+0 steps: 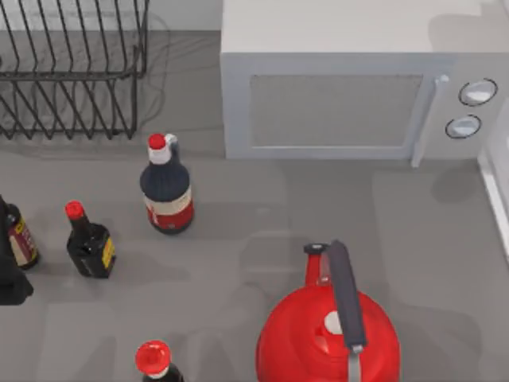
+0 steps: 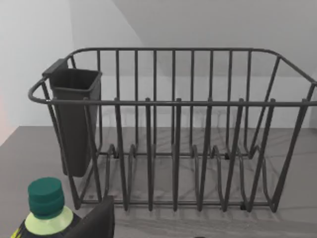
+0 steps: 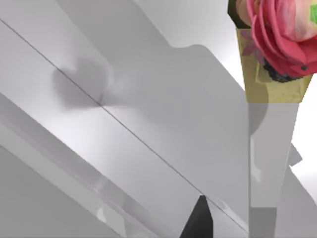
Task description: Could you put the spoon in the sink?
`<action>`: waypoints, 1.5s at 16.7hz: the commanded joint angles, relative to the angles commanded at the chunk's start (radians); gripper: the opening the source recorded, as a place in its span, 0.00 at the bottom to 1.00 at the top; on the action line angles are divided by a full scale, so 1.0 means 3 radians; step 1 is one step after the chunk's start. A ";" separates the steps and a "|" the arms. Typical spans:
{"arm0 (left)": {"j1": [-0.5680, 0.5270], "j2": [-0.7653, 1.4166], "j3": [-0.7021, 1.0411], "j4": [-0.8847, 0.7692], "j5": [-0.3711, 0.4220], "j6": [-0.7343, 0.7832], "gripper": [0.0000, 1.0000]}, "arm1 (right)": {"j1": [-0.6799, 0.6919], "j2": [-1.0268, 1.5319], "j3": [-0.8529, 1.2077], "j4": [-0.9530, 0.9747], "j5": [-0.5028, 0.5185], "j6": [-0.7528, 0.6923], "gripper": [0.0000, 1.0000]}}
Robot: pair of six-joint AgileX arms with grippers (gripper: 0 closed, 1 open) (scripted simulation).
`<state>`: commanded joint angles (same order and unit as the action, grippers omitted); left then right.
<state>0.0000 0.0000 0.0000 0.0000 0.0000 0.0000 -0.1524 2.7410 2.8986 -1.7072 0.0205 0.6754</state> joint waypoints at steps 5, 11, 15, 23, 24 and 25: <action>0.0000 0.0000 0.0000 0.0000 0.0000 0.0000 1.00 | -0.0006 -0.0154 -0.0396 0.0296 0.0001 -0.0001 0.00; 0.0000 0.0000 0.0000 0.0000 0.0000 0.0000 1.00 | -0.0008 -0.0454 -0.1439 0.0951 -0.0004 -0.0005 0.00; 0.0000 0.0000 0.0000 0.0000 0.0000 0.0000 1.00 | -0.0011 -0.0511 -0.1599 0.1086 -0.0005 -0.0001 0.00; 0.0000 0.0000 0.0000 0.0000 0.0000 0.0000 1.00 | -0.0011 -0.0511 -0.1599 0.1086 -0.0005 -0.0001 0.45; 0.0000 0.0000 0.0000 0.0000 0.0000 0.0000 1.00 | -0.0011 -0.0511 -0.1599 0.1086 -0.0005 -0.0001 0.53; 0.0000 0.0000 0.0000 0.0000 0.0000 0.0000 1.00 | -0.0011 -0.0511 -0.1599 0.1086 -0.0005 -0.0001 0.60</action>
<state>0.0000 0.0000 0.0000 0.0000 0.0000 0.0000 -0.1558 2.5877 2.4189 -1.3813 0.0190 0.6750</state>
